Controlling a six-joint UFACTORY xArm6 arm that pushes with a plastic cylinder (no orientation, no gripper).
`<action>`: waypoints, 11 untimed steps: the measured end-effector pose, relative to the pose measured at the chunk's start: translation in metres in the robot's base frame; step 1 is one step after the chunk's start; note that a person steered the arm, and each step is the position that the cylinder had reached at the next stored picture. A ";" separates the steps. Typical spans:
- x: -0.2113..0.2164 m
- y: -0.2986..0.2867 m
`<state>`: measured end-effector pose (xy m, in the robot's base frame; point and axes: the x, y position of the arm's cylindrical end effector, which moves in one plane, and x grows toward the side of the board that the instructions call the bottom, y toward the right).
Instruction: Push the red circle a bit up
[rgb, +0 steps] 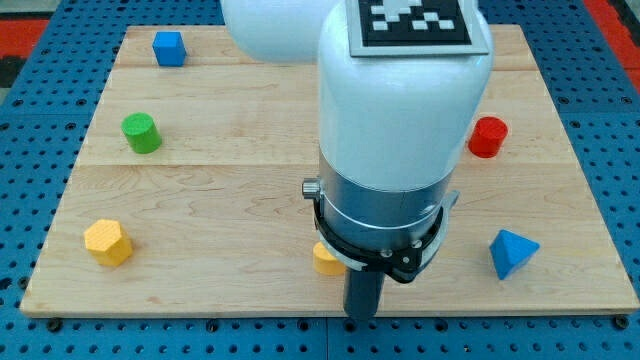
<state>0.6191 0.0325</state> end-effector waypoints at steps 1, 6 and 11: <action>0.000 0.000; -0.101 0.116; -0.201 0.186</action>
